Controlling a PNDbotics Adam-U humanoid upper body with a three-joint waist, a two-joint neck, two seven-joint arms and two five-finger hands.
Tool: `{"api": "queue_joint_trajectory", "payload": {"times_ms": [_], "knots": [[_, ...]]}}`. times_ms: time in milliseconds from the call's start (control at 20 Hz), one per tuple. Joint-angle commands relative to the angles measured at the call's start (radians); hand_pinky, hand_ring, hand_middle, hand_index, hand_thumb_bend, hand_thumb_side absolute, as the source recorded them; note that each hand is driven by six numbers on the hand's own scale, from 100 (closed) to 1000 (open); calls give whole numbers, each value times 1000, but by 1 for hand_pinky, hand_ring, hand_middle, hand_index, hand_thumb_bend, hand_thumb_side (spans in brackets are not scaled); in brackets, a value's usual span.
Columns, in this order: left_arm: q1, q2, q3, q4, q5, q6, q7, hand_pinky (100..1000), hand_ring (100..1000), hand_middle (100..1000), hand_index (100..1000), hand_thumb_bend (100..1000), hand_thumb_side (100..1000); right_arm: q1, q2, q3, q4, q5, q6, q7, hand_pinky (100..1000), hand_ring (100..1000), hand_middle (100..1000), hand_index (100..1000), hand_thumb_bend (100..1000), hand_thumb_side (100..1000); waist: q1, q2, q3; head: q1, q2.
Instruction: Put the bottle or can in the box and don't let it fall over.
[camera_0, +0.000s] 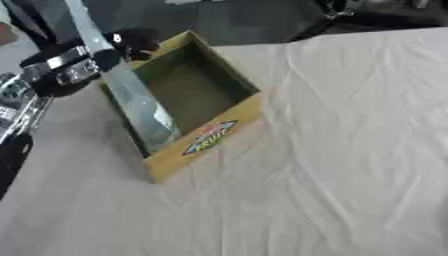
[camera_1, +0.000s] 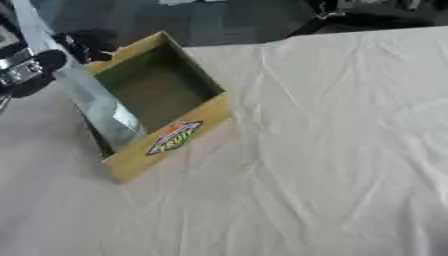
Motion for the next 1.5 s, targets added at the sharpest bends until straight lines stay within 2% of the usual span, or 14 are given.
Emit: {"api": "queue_joint_trajectory", "payload": {"times_ms": [50, 100, 350, 450, 550, 700, 800, 850, 1000, 1500], "knots": [[-12, 40, 6, -4, -24, -132, -134, 1000, 1000, 1000, 961, 519, 1000, 10, -32, -14, -12, 3, -31, -8, 927, 1000, 1000, 910, 100, 539, -6, -28, -4, 4, 4], [-12, 39, 6, -2, -34, -126, -134, 1000, 1000, 1000, 963, 565, 1000, 11, -32, -13, -12, 2, -34, -8, 927, 1000, 1000, 910, 100, 539, -7, -29, -5, 5, 3], [-10, 39, 0, -12, -89, -144, -134, 1000, 1000, 1000, 956, 455, 1000, 10, -32, -13, -12, -1, -34, -8, 926, 1000, 1000, 909, 100, 541, -8, -27, -7, 3, 3], [-7, 41, -5, -16, -118, -160, -134, 1000, 1000, 1000, 955, 493, 1000, 8, -32, -13, -12, -2, -31, -8, 926, 1000, 1000, 909, 100, 541, -6, -26, -6, 2, 4], [-5, 40, -8, -13, -150, -167, -134, 1000, 1000, 1000, 949, 580, 1000, 5, -32, -13, -12, -2, -28, -7, 925, 1000, 1000, 909, 100, 542, -4, -25, -5, 1, 4], [-4, 41, -10, -9, -209, -180, -134, 1000, 1000, 1000, 944, 615, 1000, 4, -31, -14, -12, -1, -26, -8, 925, 1000, 1000, 909, 100, 542, -3, -23, -6, -2, 4], [-1, 42, -14, -5, -258, -192, -134, 1000, 1000, 1000, 955, 548, 1000, 3, -31, -13, -12, 0, -25, -9, 925, 1000, 1000, 908, 100, 542, -3, -23, -8, -4, 5], [0, 43, -18, -3, -286, -200, -134, 1000, 1000, 1000, 953, 463, 1000, 4, -31, -13, -12, 1, -25, -9, 925, 1000, 1000, 908, 100, 541, -3, -23, -8, -4, 5], [3, 46, -16, 5, -343, -224, -134, 1000, 1000, 1000, 953, 384, 1000, 7, -30, -16, -12, 3, -26, -14, 924, 1000, 1000, 908, 100, 541, -2, -25, -6, -5, 6], [28, 84, 25, -1, -339, -222, -134, 1000, 1000, 1000, 951, 384, 1000, 35, -34, -27, -12, 7, -44, -31, 923, 1000, 1000, 907, 100, 539, -6, -45, 6, -15, 18]]}}
